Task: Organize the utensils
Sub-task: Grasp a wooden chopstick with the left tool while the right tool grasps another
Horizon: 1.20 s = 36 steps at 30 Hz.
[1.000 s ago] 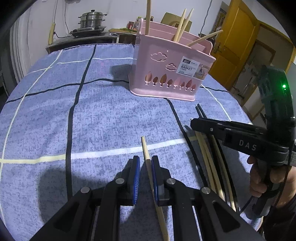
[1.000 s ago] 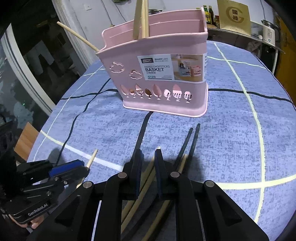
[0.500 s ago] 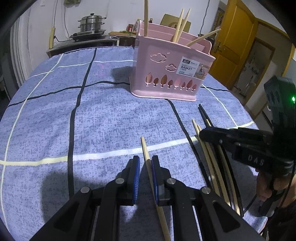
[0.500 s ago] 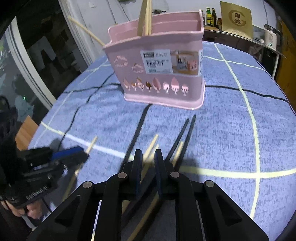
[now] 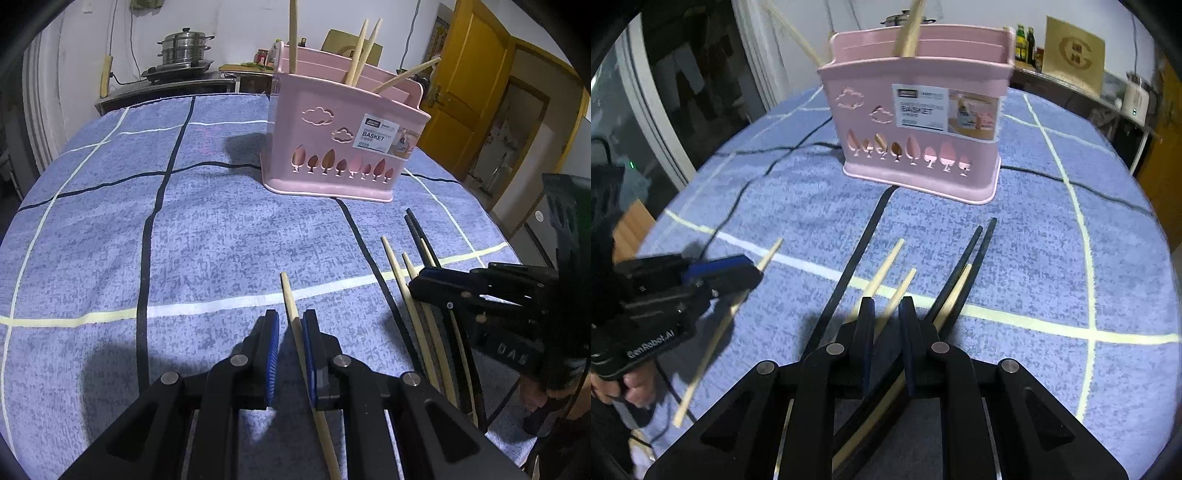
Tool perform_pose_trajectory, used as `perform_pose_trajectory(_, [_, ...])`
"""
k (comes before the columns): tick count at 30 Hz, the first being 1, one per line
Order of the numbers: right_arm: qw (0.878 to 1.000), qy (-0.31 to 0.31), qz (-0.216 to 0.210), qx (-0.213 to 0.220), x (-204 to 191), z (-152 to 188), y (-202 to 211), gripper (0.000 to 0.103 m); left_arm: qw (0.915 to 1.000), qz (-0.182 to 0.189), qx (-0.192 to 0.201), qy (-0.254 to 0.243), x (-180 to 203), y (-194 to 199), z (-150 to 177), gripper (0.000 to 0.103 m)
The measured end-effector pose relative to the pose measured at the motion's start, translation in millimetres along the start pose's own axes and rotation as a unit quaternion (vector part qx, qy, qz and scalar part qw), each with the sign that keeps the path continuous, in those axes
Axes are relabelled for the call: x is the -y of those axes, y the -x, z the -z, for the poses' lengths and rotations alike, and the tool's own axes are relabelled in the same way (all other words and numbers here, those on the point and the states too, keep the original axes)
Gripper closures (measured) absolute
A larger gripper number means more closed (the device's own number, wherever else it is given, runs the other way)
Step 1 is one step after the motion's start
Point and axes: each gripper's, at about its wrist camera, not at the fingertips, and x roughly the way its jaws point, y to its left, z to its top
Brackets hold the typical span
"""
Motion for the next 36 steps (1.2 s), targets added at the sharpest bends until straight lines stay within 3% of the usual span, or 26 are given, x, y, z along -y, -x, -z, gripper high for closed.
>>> perform_pose_trajectory(14, [1.0, -0.03, 0.006, -0.008, 3, -19, -15, 0.093, 0.9984, -0.038, -0.017, -0.039, 16, -16, -20, 0.09])
perform_pose_trajectory(17, [0.999, -0.037, 0.002, -0.007, 3, -22, -16, 0.094, 0.9971, -0.054, -0.021, -0.049, 20, -18, -23, 0.097])
perform_pose_trajectory(20, [0.999, -0.045, -0.008, 0.001, 6, -25, -12, 0.095, 0.9981, -0.04, -0.028, -0.037, 15, -17, -27, 0.098])
perform_pose_trajectory(36, [0.989, -0.043, -0.028, 0.141, 12, -62, 92, 0.097, 0.9956, 0.0, 0.088, -0.033, 21, 86, -82, 0.098])
